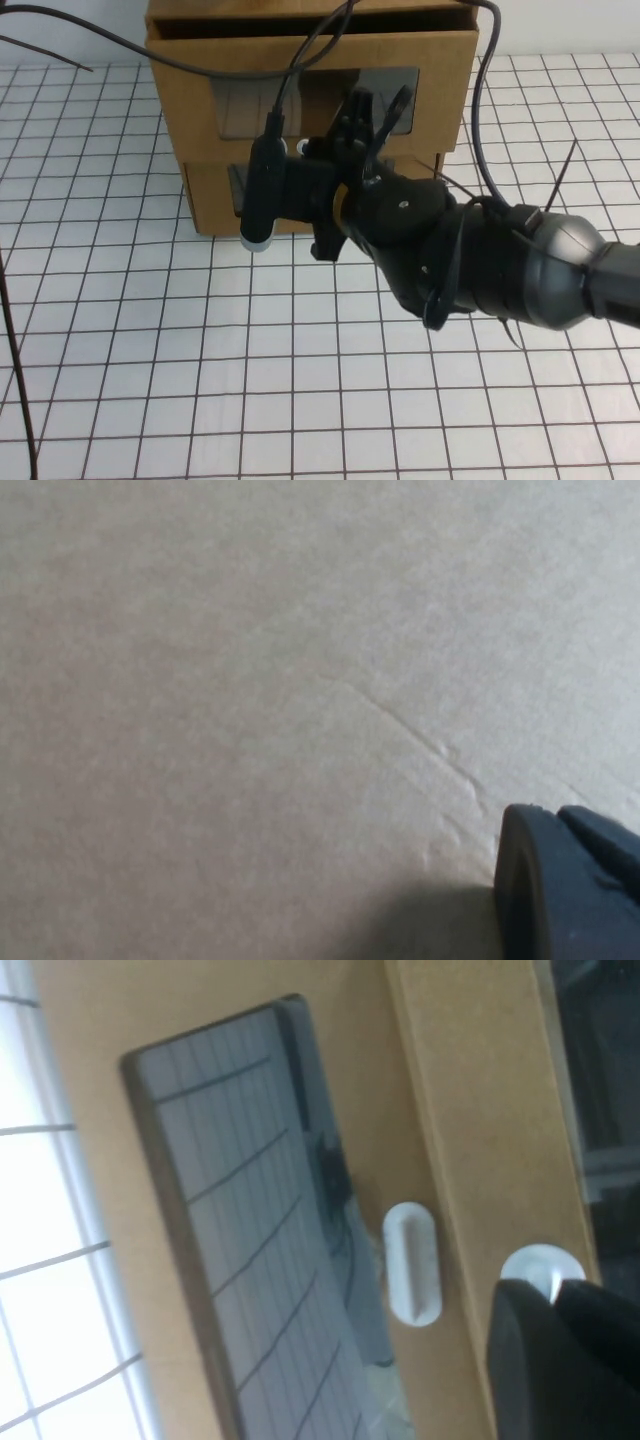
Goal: Open the shoe box
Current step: 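Pull the top drawer of the cardboard box fully open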
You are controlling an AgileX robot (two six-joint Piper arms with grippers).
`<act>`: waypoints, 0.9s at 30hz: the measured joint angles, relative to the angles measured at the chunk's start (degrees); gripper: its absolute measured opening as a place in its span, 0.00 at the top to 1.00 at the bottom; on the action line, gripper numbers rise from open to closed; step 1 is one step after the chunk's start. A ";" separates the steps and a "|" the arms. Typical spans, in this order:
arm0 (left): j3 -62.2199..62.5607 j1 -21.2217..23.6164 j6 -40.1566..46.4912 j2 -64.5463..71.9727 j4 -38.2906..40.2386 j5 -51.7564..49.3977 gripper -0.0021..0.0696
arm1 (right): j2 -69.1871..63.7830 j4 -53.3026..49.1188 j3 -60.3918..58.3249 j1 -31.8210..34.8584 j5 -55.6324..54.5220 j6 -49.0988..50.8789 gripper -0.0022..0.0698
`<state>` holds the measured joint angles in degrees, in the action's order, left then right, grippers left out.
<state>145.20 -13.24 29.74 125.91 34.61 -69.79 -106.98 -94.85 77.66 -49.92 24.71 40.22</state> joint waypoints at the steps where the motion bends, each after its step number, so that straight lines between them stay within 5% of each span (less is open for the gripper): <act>1: 0.00 0.00 0.00 0.00 0.00 -0.10 0.97 | 0.47 0.00 -0.65 -0.49 0.42 0.00 0.96; 27: 0.04 0.00 -0.66 0.00 -0.35 -0.20 0.97 | 15.98 5.61 -20.62 -16.03 8.80 4.56 0.96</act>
<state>145.24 -13.24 29.07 125.91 34.26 -70.00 -91.00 -89.24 57.03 -65.95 33.51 44.78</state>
